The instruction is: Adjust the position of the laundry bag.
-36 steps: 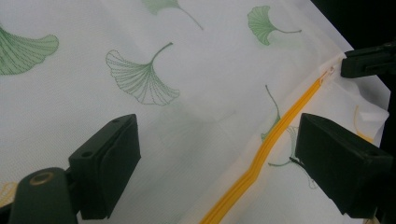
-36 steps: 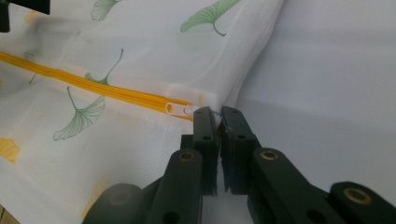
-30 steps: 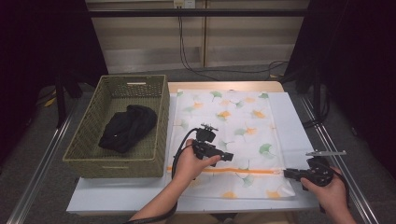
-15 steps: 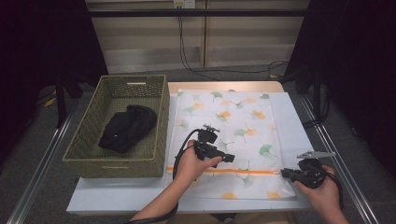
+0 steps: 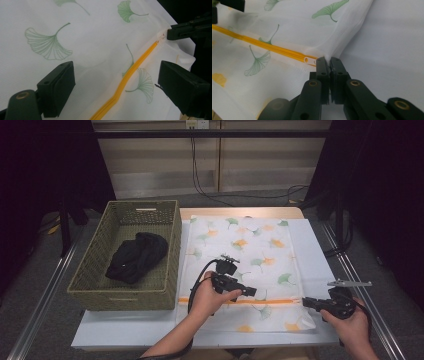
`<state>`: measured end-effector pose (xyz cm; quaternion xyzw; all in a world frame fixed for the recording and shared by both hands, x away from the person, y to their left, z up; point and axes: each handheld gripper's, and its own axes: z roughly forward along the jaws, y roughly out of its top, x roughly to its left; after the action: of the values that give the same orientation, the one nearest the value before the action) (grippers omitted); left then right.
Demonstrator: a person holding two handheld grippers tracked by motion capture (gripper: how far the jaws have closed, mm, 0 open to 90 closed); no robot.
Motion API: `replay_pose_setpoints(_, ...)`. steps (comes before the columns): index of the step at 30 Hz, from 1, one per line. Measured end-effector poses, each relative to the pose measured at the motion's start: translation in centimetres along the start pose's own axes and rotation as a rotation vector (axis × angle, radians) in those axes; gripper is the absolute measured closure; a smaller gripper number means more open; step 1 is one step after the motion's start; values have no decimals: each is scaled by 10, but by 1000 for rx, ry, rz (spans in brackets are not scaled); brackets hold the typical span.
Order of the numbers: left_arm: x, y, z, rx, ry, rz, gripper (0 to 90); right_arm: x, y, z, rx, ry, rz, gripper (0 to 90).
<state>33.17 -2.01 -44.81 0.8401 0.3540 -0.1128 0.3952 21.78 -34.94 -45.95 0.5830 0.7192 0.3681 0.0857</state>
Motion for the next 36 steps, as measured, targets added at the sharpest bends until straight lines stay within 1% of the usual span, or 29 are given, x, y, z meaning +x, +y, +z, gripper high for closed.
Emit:
replay_pose_setpoints(2,-4,1,0,-5,-8,2,140,-2,1,-3,-22,27,19,872)
replay_pose_setpoints(3,-5,1,1,-1,-26,8,140,-3,1,-4,-32,42,31,873)
replay_pose_setpoints(4,-8,1,2,-6,-18,9,140,-4,2,-5,-37,68,41,872)
replay_pose_setpoints(6,-13,1,5,-7,-42,2,141,-5,2,-7,-58,94,64,872)
replay_pose_setpoints(7,-15,2,6,-1,-45,10,143,-5,3,-8,-60,101,73,872)
replay_pose_setpoints(8,-18,2,8,-8,-57,4,147,-5,3,-9,-61,102,71,872)
replay_pose_setpoints(10,-22,3,11,1,-69,20,154,-5,4,-8,-65,106,72,872)
replay_pose_setpoints(12,-28,4,16,1,-85,26,156,-6,5,-10,-66,112,78,873)
replay_pose_setpoints(13,-31,5,17,2,-92,46,159,-5,5,-10,-69,116,81,872)
replay_pose_setpoints(15,-37,6,21,-3,-115,36,163,-6,6,-12,-72,126,84,872)
replay_pose_setpoints(16,-40,7,24,-8,-120,47,172,-5,6,-13,-71,131,87,872)
replay_pose_setpoints(17,-42,8,25,11,-121,70,177,-5,6,-13,-73,130,85,872)
replay_pose_setpoints(19,-48,9,29,4,-147,60,178,-6,6,-13,-73,137,87,872)
replay_pose_setpoints(20,-50,9,30,3,-142,71,178,-6,6,-13,-71,134,85,872)
replay_pose_setpoints(21,-52,10,32,5,-140,72,178,-6,6,-12,-67,133,81,872)
replay_pose_setpoints(22,-53,11,33,12,-159,80,179,-6,6,-12,-67,136,81,872)
replay_pose_setpoints(23,-56,11,34,6,-153,73,183,-5,6,-13,-64,140,84,872)
replay_pose_setpoints(24,-58,11,36,4,-150,74,183,-5,6,-13,-63,134,81,872)
replay_pose_setpoints(25,-58,12,37,15,-149,95,183,-5,6,-12,-63,134,80,872)
replay_pose_setpoints(28,-59,13,42,17,-161,93,183,-5,6,-12,-61,135,82,871)
replay_pose_setpoints(29,-61,13,44,11,-156,86,183,-5,6,-12,-61,137,83,872)
replay_pose_setpoints(30,-62,13,45,13,-160,92,183,-5,6,-12,-60,139,82,871)
replay_pose_setpoints(31,-63,13,47,11,-161,85,183,-5,6,-12,-61,140,81,871)
replay_pose_setpoints(32,-63,13,49,13,-161,91,181,-5,6,-12,-63,143,83,872)
replay_pose_setpoints(33,-64,14,50,25,-159,98,178,-6,6,-12,-65,141,77,872)
replay_pose_setpoints(34,-65,14,52,17,-163,94,176,-6,6,-12,-65,144,77,872)
replay_pose_setpoints(35,-66,14,53,20,-163,100,174,-6,6,-12,-67,146,78,872)
replay_pose_setpoints(36,-66,14,54,12,-170,100,173,-6,7,-12,-66,147,80,872)
